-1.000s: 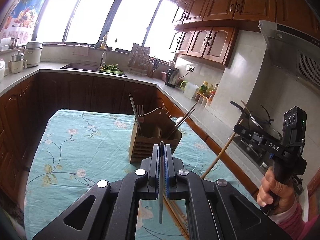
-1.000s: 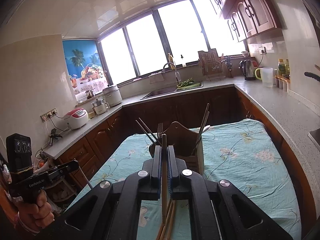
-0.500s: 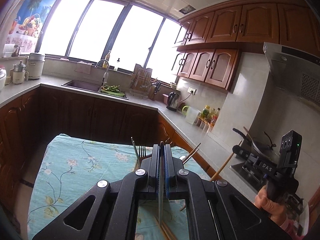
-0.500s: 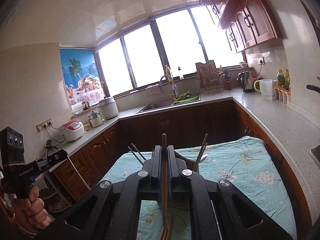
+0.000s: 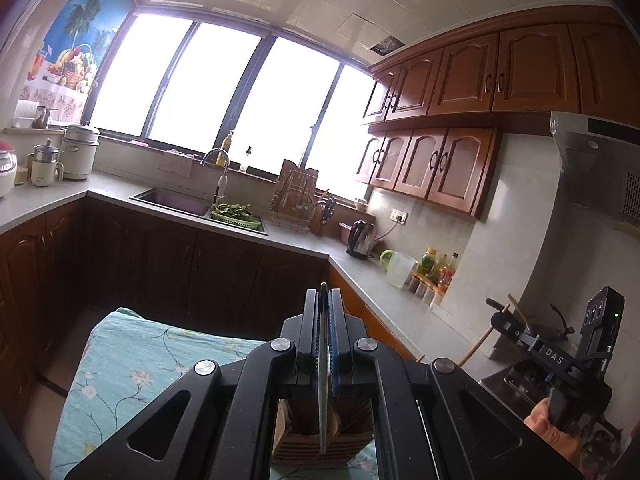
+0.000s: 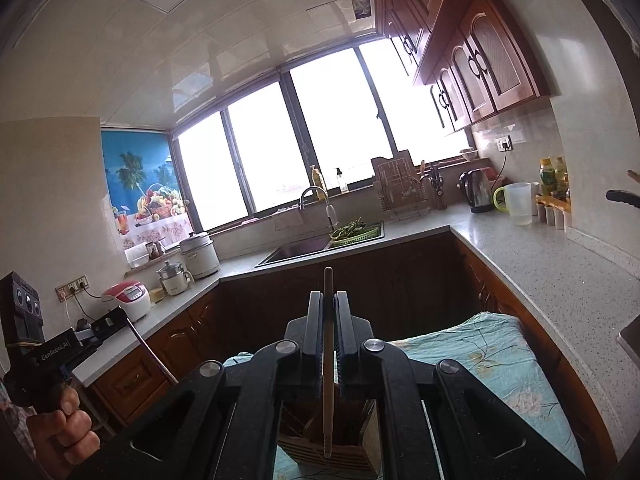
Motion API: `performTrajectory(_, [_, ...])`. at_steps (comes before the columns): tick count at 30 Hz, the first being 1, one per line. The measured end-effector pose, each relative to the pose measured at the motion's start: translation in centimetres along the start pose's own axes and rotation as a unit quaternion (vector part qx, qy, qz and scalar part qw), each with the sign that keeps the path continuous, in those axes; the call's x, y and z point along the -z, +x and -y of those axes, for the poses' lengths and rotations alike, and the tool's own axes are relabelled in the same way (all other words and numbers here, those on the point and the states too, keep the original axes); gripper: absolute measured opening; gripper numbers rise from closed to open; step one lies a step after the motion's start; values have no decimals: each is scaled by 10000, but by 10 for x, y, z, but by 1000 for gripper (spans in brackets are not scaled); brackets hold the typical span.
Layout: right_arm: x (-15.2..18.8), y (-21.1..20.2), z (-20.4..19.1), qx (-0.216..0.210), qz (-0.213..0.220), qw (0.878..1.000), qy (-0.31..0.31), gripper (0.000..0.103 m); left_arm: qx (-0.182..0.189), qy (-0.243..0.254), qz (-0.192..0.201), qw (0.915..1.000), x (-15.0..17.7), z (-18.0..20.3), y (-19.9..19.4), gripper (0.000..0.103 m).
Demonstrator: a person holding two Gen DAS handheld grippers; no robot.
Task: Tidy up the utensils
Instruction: 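Insert the steel chopstick into the holder and open the left gripper while the right gripper releases its chopstick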
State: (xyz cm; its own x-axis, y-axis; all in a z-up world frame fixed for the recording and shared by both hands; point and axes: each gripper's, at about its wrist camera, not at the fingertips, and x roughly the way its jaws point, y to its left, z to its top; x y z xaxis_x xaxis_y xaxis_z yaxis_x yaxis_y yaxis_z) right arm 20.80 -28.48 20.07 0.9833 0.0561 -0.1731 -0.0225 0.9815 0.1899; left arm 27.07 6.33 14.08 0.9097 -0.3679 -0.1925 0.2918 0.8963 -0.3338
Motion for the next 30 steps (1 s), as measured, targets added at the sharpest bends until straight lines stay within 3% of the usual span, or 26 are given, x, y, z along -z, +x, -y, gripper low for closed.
performTrajectory(16, [17,37,16,287,-23,9996,-12,5,-372,-501,209,9978,50,-3,69,2])
performTrajectory(30, [56,65,19,335,-412,9986,62,5,-382,-448,-190,9981,82,-2,99,2])
